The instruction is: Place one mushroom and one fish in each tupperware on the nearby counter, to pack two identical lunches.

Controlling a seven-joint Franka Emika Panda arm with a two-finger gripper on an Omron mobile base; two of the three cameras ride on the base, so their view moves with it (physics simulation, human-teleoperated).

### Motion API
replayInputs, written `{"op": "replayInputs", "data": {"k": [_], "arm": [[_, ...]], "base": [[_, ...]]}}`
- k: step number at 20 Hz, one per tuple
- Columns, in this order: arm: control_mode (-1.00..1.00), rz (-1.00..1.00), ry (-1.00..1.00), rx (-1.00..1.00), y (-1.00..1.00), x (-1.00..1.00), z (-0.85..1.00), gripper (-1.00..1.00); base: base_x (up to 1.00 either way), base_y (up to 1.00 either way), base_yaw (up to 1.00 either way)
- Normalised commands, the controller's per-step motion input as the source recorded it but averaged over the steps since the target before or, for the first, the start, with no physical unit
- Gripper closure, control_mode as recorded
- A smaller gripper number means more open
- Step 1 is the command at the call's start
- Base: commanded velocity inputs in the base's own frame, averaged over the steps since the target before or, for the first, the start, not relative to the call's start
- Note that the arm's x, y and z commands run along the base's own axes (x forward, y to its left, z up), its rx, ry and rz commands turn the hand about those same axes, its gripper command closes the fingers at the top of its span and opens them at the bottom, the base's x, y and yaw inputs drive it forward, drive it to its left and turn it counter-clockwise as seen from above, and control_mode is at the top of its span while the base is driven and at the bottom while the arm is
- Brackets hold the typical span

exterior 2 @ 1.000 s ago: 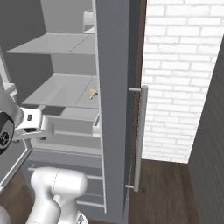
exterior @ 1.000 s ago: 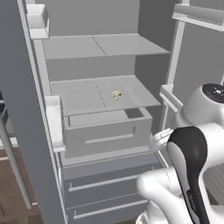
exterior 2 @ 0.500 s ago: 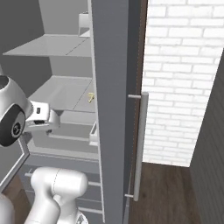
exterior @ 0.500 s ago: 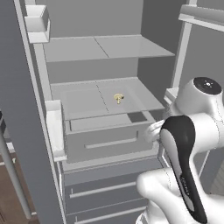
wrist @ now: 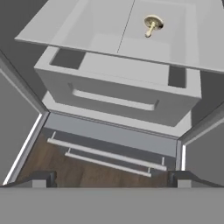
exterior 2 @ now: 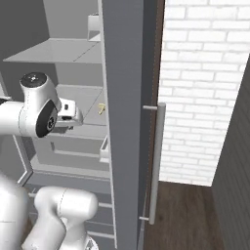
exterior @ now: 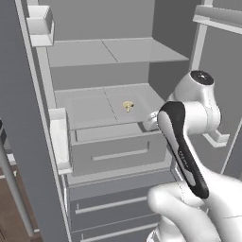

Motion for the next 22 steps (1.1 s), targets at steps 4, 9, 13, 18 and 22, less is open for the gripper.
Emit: {"op": "replayInputs", "data": {"k": [4, 9, 13, 18, 22], "arm": [[-1.0, 0.0, 0.0, 0.0, 0.0, 1.0, 0.0, -1.0], [-1.0, 0.0, -0.01, -0.02, 0.0, 0.95, 0.0, -1.0], [-1.0, 0.0, -0.05, -0.04, 0.0, 0.73, -0.03, -1.0], [-1.0, 0.0, -0.13, -0.05, 0.0, 0.44, -0.2, -1.0], [-1.0, 0.06, -0.18, 0.0, 0.0, 0.32, -0.4, -1.0]], "base": [[0.0, 0.0, 0.0], [0.0, 0.0, 0.0], [0.0, 0.0, 0.0], [0.0, 0.0, 0.0], [0.0, 0.0, 0.0]]}}
